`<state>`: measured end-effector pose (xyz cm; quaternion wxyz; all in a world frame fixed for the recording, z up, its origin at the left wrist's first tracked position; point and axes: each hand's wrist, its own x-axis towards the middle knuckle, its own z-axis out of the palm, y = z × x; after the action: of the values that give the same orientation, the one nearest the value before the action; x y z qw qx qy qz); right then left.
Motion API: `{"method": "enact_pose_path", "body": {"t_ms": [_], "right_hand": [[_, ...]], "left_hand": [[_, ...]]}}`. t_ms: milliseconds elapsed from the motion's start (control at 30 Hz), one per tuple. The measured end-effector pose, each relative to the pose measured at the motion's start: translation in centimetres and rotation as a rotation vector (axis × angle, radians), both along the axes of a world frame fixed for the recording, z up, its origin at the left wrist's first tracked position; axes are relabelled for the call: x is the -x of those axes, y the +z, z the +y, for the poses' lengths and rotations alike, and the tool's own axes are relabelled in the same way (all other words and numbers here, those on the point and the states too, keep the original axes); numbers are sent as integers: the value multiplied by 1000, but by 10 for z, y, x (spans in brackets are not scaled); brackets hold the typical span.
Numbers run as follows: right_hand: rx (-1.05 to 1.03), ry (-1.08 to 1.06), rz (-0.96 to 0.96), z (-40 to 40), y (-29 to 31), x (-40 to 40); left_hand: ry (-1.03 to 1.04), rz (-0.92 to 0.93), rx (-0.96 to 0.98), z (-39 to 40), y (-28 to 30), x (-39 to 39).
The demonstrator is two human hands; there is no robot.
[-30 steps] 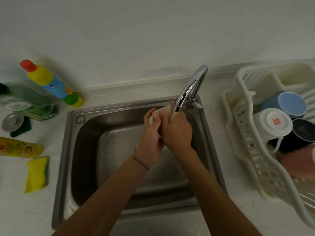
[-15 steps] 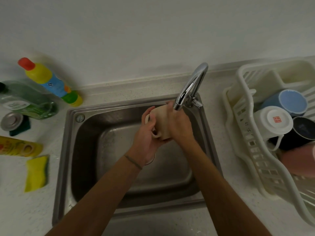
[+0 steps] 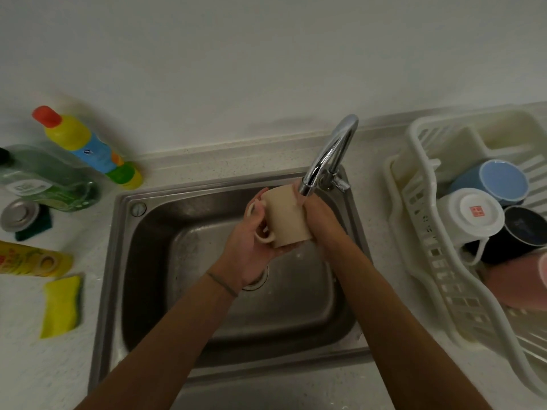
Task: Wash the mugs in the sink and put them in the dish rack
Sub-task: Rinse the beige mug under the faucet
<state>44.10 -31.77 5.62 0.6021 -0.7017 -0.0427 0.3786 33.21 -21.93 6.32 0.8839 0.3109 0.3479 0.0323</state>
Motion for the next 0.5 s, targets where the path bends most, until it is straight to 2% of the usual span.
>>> {"method": "enact_pose_path", "body": {"t_ms": [67,100,167,233,367,433,500], "right_hand": [[-117,-38,230,-4,0,3],[-160,-54,314,-4,-1,4],[-189,-93,345,-5,-6,7],[-161,-161,285,-1,-8,9],[-31,-227,38,1,-9,9],[-19,-262,-56,-1,-10,11],[-50,-268,-129,-1,-9,15]], "left_hand": [[-2,43,-30,0,2,-1],[-14,78,-104,-1,4,-3],[-32,171,-349,-2,6,-8],[-38,244,-647,0,1,-11],[-29,312,-1333,6,-13,-4],[-14,282,-1417,-1,-11,0],[-32,223,-1315,-13,-4,1]]}}
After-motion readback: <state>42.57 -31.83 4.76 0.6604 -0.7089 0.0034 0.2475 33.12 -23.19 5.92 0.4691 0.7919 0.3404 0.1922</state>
